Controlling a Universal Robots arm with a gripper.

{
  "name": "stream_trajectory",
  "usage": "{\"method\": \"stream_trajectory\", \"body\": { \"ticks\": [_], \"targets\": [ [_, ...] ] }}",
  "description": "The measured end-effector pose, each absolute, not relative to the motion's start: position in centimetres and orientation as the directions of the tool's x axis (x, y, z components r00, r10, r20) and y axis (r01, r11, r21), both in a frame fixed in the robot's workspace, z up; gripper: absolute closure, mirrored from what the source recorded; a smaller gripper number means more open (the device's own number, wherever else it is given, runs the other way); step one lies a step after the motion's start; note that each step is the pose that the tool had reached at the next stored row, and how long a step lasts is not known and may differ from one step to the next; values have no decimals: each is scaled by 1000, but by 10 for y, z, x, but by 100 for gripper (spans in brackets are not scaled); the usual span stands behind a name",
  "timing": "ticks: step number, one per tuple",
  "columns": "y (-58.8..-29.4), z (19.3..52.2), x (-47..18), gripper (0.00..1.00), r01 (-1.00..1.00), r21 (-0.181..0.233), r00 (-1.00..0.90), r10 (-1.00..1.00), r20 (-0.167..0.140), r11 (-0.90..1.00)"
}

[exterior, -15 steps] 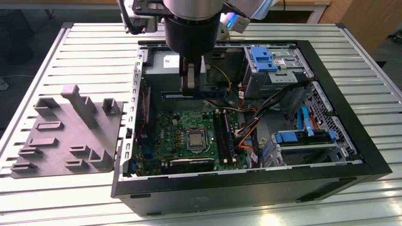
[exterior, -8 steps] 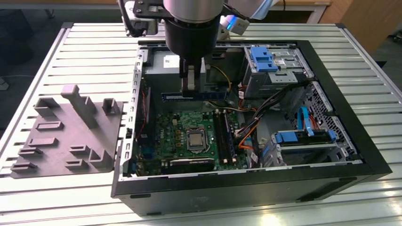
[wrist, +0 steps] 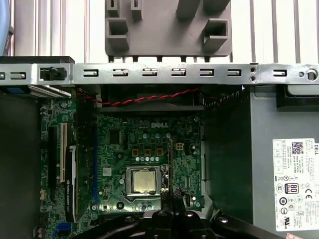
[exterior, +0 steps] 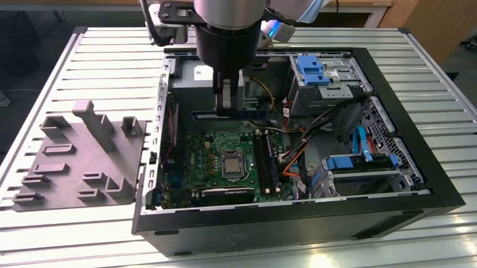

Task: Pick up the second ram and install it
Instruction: 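Pick up the second ram and move it above second insertion slot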

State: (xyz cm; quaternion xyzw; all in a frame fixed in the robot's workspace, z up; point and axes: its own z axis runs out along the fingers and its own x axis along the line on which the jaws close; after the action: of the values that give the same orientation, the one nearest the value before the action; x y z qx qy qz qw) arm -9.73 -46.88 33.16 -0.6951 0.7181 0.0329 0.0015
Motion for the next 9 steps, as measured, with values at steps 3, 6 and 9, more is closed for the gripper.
{"method": "stream_trajectory", "body": {
  "ticks": [3,6,9],
  "targets": [
    [-469,331,-97,88,-998,45,-34,-998,-48,31],
    [-469,331,-97,88,-998,45,-34,-998,-49,31],
    [-469,331,-97,88,-998,45,-34,-998,-49,31]
  ]
}}
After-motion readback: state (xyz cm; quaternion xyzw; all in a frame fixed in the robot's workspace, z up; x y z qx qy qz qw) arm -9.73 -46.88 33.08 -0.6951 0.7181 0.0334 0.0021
